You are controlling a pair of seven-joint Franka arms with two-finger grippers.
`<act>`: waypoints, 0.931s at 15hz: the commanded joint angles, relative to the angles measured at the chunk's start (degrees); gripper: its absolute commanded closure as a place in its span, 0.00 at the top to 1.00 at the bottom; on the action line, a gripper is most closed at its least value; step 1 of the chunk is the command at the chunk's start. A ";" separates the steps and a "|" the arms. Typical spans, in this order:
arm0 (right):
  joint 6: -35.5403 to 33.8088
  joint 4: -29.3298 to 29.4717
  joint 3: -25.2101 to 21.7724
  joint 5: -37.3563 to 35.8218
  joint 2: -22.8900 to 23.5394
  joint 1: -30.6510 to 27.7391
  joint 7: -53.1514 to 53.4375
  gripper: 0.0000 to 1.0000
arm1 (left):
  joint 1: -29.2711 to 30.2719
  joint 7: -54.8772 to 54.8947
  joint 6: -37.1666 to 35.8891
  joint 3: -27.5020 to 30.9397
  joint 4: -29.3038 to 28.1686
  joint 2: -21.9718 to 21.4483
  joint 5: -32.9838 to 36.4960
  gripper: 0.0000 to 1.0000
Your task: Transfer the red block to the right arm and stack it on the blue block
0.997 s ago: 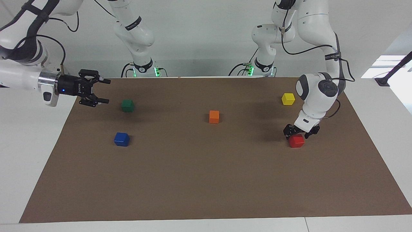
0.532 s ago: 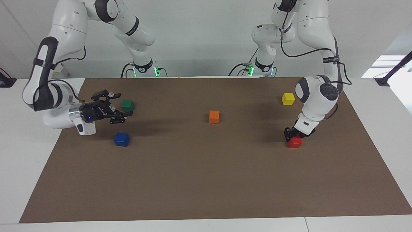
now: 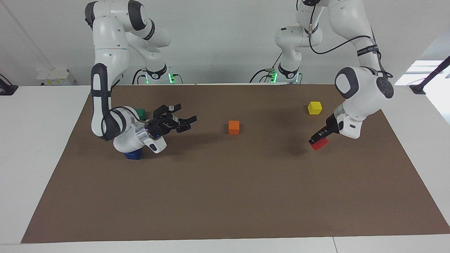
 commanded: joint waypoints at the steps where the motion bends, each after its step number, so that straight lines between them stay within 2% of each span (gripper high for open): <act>1: -0.01 -5.02 -0.30 2.59 -1.98 2.73 -0.11 1.00 | -1.88 -11.01 -11.55 -0.26 -0.54 -8.83 -1.60 0.00; 3: 1.58 -5.29 -0.30 2.86 -1.98 4.14 -0.37 1.00 | -2.85 -21.37 -16.94 -0.35 -0.54 -13.40 -5.97 0.00; 5: 1.67 -5.29 -0.21 4.34 -2.07 5.45 -0.29 1.00 | -3.03 -30.60 -19.49 -1.13 -0.45 -16.48 -13.08 0.00; 6: 1.67 -5.29 -0.30 5.14 -2.07 6.07 -0.11 1.00 | -3.03 -39.61 -19.50 -2.18 -0.45 -17.80 -16.33 0.00; 10: 2.81 -5.03 -0.30 6.81 -2.07 7.13 0.24 1.00 | -3.12 -70.48 -13.73 -10.79 2.10 -18.17 -18.47 0.00; 13: 2.98 -5.03 -0.30 6.90 -1.98 7.48 0.33 1.00 | -4.69 -83.06 -8.27 -11.42 1.92 -18.08 -24.70 0.00; 14: 3.51 -5.03 -0.30 6.90 -2.07 7.83 0.24 1.00 | -5.66 -91.21 -2.69 -12.29 2.01 -17.82 -24.80 0.00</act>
